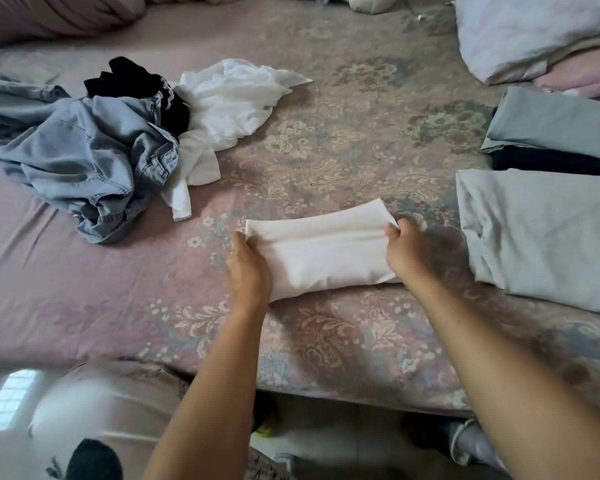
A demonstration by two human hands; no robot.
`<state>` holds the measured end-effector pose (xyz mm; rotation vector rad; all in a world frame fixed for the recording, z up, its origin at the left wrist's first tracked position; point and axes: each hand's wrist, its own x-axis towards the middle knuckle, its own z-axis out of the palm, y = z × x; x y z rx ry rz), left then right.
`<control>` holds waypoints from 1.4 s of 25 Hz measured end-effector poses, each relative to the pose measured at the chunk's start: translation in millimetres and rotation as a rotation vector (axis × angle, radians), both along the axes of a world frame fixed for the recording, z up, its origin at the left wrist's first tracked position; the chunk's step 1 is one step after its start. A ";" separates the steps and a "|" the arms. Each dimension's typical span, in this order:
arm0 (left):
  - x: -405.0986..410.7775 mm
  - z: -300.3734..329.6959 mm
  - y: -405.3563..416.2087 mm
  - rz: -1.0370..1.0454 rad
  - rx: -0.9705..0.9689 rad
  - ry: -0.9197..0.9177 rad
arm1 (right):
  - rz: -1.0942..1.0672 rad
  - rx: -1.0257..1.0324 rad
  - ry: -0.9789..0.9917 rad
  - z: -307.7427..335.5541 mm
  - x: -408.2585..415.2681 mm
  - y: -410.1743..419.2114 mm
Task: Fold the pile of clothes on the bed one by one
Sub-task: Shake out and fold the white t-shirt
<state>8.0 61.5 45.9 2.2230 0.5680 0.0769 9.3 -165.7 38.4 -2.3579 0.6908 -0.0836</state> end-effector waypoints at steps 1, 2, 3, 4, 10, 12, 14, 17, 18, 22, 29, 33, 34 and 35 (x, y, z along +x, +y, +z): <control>1.1 -1.4 -0.2 -0.010 0.043 0.028 | -0.012 -0.041 0.044 -2.6 -0.4 1.3; 3.5 -0.9 -2.4 -0.023 0.084 0.039 | -0.016 -0.071 0.047 -3.4 1.1 3.3; 5.4 0.6 -4.8 -0.038 0.112 0.028 | -0.017 -0.097 0.025 -2.0 1.4 4.8; 6.3 3.1 -6.5 -0.050 0.130 -0.003 | -0.012 -0.116 -0.016 0.5 0.8 5.4; 7.9 1.3 -4.5 -0.148 0.283 0.115 | 0.052 -0.265 0.102 -0.6 -3.6 -1.3; 16.4 6.0 -6.6 -0.147 0.232 0.052 | 0.057 -0.225 0.083 6.9 5.0 -2.1; 33.6 7.6 -7.2 -0.105 0.150 0.035 | 0.041 -0.128 0.043 12.5 19.3 -3.4; 48.1 4.6 -11.9 -0.059 0.005 0.089 | 0.058 -0.102 0.078 16.2 38.3 0.0; 48.2 3.4 -15.2 -0.069 -0.002 0.076 | 0.078 -0.146 0.099 15.2 42.7 1.6; 35.5 0.0 -7.1 -0.052 0.074 -0.005 | 0.100 -0.337 0.045 14.0 39.4 -2.2; 34.3 -9.6 4.2 -0.092 0.237 0.074 | 0.079 -0.390 0.156 9.6 30.0 -16.3; 29.6 -11.5 -15.0 -0.281 0.685 -0.330 | 0.167 -0.494 -0.037 10.8 19.8 14.5; 21.6 -14.6 -23.0 -0.430 0.680 -0.418 | 0.265 -0.468 -0.125 6.0 11.2 25.4; 12.0 -20.2 -30.3 -0.602 0.684 -0.447 | 0.395 -0.455 -0.166 -1.0 0.9 34.4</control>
